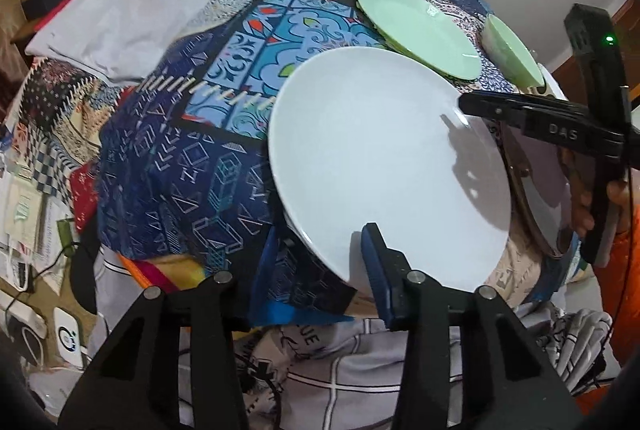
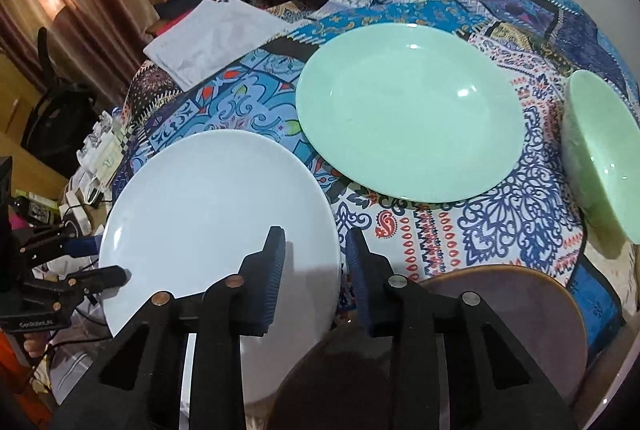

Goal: Organize plates and bowls

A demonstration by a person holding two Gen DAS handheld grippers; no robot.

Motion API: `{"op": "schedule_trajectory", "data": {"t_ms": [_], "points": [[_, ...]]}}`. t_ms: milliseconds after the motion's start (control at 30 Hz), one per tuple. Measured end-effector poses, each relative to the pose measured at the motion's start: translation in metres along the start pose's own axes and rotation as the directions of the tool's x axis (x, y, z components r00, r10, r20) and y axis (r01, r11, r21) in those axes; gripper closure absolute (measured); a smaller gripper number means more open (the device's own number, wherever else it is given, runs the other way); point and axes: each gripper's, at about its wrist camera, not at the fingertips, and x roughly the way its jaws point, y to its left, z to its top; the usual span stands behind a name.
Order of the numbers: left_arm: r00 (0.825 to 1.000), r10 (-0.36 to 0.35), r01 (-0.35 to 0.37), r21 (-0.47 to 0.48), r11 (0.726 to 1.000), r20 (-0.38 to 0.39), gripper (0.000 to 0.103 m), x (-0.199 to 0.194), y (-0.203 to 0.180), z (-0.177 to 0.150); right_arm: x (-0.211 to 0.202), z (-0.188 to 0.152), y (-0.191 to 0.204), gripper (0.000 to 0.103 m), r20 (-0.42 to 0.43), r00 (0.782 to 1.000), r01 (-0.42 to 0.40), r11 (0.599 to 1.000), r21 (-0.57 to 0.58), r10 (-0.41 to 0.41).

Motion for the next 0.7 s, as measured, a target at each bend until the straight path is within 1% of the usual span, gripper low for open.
{"op": "schedule_trajectory", "data": {"t_ms": [100,200,300,467,700], "points": [[0.999,-0.030,0.030,0.003,1.000,-0.016,0.061,0.003,-0.003,-0.001,0.006,0.001,0.002,0.077,-0.023,1.000,0.000,1.000,-0.011,-0.001],[0.999,-0.037,0.037,0.016,0.999,-0.020,0.061,0.005,-0.008,-0.002,0.012,0.001,0.004,0.078,-0.038,0.999,0.009,1.000,-0.030,-0.010],[0.998,-0.048,0.049,0.022,0.999,-0.027,0.065,0.007,-0.011,0.000,0.014,0.002,0.005,0.077,-0.036,0.999,0.014,0.999,-0.034,-0.015],[0.999,-0.029,0.029,0.004,1.000,-0.022,0.065,0.007,-0.011,0.003,0.014,0.000,0.006,0.077,-0.020,0.999,0.024,0.999,-0.046,-0.025],[1.000,0.023,-0.022,-0.031,0.999,0.021,0.065,0.004,0.001,0.016,0.012,-0.002,0.008,0.077,-0.005,1.000,0.003,1.000,-0.009,-0.003]]}}
